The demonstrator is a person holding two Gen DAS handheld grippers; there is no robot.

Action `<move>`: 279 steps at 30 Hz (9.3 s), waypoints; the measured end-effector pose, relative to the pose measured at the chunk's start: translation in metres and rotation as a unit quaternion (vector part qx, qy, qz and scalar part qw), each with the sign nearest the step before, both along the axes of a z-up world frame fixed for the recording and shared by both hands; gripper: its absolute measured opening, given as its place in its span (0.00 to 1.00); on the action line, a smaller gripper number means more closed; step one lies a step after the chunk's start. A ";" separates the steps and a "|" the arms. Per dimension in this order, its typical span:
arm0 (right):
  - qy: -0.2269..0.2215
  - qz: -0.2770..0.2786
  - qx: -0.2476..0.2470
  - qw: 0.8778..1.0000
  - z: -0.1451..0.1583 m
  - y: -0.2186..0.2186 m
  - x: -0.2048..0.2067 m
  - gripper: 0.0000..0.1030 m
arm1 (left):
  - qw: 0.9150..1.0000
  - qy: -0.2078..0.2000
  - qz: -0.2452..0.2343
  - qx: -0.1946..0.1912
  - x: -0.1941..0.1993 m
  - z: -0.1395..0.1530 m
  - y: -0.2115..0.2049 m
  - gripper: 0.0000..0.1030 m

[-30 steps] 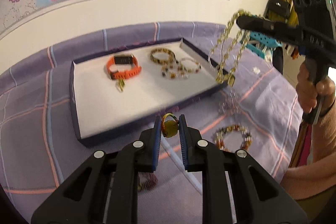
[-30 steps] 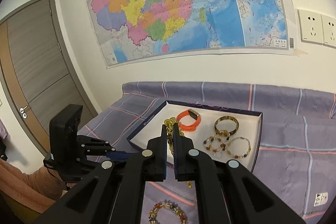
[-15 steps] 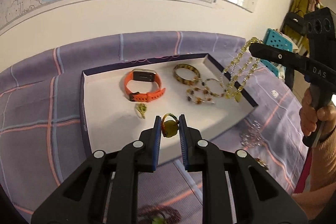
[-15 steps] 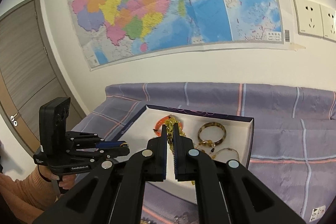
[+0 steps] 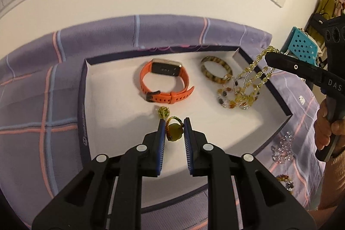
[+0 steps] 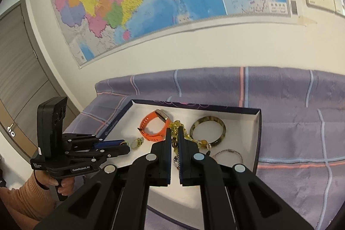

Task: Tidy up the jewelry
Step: 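Lower the yellow-green bead pendant into the tray with the left tool while the right tool drops the necklace there, then open both tools and move them back over the jewelry on the bed cover, then grasp a green bead charm with the left tool while the right tool grasps the clear crystal bracelet, then carry the charm and crystal bracelet into the tray and open both tools, then move both tools back over the dark red necklace and multicolour bracelet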

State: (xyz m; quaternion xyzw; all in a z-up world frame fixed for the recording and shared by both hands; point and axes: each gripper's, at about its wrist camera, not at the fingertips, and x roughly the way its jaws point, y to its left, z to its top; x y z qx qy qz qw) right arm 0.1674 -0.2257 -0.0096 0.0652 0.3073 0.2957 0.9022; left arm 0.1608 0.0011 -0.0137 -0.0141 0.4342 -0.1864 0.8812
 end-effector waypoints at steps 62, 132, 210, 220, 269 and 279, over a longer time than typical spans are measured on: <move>0.055 -0.050 -0.046 0.996 -0.070 -0.035 -0.114 0.42 | 0.999 -0.035 -0.010 -0.003 -0.148 -0.012 0.027 0.48; 0.009 -0.022 0.003 1.000 -0.025 -0.033 -0.125 0.07 | 0.997 -0.047 -0.011 -0.052 -0.141 0.000 0.017 0.15; 0.045 -0.054 -0.015 0.997 -0.035 0.001 0.013 0.15 | 1.000 -0.005 0.015 0.013 -0.005 -0.014 0.006 0.25; 0.023 -0.043 -0.013 0.999 -0.024 -0.009 -0.027 0.30 | 0.997 -0.068 0.020 -0.015 -0.044 0.023 0.022 0.42; 0.065 0.009 -0.055 0.996 -0.078 0.005 -0.132 0.53 | 1.000 -0.019 0.006 0.023 -0.133 -0.021 0.020 0.71; 0.056 0.011 -0.073 0.996 -0.077 0.009 -0.135 0.56 | 0.997 -0.023 0.004 0.078 -0.128 -0.027 0.001 0.66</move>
